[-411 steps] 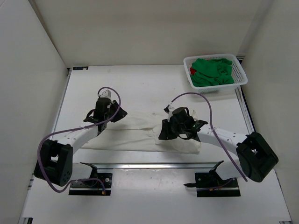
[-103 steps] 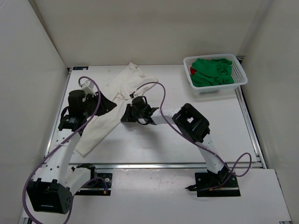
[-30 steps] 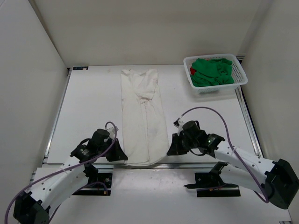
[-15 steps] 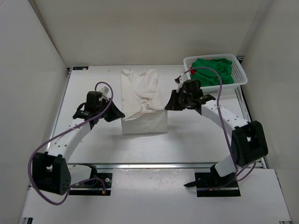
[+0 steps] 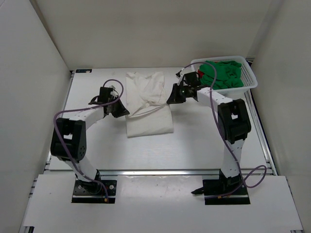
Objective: Fold and stack the t-shirts
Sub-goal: Fold the folded rectangular tshirt in 1/3 of the way
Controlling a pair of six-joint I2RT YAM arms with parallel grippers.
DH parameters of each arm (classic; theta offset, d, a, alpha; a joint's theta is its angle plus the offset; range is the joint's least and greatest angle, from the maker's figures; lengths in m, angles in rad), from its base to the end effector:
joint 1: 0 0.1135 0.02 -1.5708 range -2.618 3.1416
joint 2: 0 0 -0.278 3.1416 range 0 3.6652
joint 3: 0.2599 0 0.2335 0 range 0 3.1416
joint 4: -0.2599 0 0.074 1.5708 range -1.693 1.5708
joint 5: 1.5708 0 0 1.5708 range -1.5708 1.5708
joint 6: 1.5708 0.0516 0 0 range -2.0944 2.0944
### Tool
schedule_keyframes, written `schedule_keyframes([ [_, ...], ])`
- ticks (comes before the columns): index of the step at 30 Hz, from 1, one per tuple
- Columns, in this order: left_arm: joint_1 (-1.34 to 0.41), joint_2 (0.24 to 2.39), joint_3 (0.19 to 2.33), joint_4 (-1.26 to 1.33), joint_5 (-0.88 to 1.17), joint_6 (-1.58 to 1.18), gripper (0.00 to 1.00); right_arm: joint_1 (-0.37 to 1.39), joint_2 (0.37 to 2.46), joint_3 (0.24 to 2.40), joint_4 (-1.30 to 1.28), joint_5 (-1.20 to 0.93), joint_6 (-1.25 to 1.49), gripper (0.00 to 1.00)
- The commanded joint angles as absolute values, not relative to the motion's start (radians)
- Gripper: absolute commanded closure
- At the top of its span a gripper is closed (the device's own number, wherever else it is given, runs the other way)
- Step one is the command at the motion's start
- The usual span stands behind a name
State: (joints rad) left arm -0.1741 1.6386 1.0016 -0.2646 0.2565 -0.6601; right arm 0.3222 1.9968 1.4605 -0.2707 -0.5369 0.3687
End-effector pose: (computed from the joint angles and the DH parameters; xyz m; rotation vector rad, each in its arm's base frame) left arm 0.3255 -0.0705 0.2077 -0.5030 2.5047 -0.6604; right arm 0.4103 0.1648 0.2175 -0.2119 2.4357 0.9595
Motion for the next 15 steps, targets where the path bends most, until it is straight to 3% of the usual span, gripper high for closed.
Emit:
schedule_keyframes([
  [1,-0.179,1.680,1.058,-0.192,0.238,-0.658,0.99,0.321,2.048,1.566,-0.293,-0.532,0.333,1.00],
  [5,-0.176,1.726,1.086,-0.158,0.213,-0.646,0.95,0.313,2.095,1.624,-0.307,-0.509,0.337,1.00],
  [8,-0.152,1.758,1.097,-0.131,0.267,-0.655,0.86,0.311,2.103,1.641,-0.316,-0.486,0.333,0.98],
  [12,-0.111,1.688,1.056,-0.042,0.348,-0.708,0.71,0.311,2.059,1.649,-0.356,-0.446,0.316,0.82],
  [15,-0.121,1.594,1.054,-0.018,0.324,-0.721,0.65,0.324,1.984,1.631,-0.354,-0.405,0.290,0.72],
])
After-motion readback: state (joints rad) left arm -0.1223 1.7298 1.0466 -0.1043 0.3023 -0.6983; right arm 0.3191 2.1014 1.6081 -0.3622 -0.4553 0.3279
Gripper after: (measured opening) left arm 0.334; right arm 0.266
